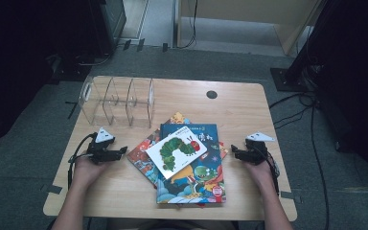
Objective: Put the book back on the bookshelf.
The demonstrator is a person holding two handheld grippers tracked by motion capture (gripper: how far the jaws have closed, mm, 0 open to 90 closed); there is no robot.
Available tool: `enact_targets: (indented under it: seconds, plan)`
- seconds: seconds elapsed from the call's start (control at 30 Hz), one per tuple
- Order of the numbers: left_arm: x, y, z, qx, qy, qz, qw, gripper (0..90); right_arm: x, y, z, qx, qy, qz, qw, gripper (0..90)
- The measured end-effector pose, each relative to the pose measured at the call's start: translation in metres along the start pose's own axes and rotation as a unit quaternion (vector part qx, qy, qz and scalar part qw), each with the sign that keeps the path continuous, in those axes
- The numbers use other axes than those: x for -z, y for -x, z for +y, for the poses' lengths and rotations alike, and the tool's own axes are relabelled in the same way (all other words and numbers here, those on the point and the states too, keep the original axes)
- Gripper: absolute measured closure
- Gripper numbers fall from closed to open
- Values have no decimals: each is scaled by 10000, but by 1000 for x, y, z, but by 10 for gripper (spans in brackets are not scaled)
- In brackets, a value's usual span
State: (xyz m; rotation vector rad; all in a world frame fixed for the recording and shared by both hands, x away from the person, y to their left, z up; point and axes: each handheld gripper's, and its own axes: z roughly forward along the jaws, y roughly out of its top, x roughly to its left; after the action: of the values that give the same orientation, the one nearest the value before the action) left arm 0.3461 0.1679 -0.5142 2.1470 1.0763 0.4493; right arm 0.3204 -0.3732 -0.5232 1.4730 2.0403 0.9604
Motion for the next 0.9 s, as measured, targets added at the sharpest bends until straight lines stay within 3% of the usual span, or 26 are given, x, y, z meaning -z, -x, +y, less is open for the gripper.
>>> enact_targets:
  seconds: [0.13,0.2,0.33,0.43,0.53,0.6,0.7,0.73,0.9]
  plan:
    - [1,-1,0,90,-17,-47,9999,300,0,0,0,9,0,23,10000,296]
    - [2,-3,1,143,-55,-66,9999,297,2,3,1,-135,-37,124,9998,302]
    - [6,-5,2,284,-69,-155,9995,291,2,5,4,-168,-138,180,9996,306]
    - [10,-6,5,307,74,-134,9994,286,3,3,7,-153,-183,237,9994,313]
    - [14,-5,9,332,62,-213,9992,286,7,1,12,-127,-86,307,9994,333]
    - [21,-3,15,493,11,-278,9984,285,12,-1,15,-190,90,450,9988,378]
    - [28,-2,18,595,180,-375,9974,298,12,-1,19,-223,-56,570,9981,383]
    - [32,0,21,656,351,-516,9959,300,12,-1,20,-214,-62,589,9980,387]
    - [31,9,28,533,363,-614,9960,298,16,-7,25,-186,83,651,9977,430]
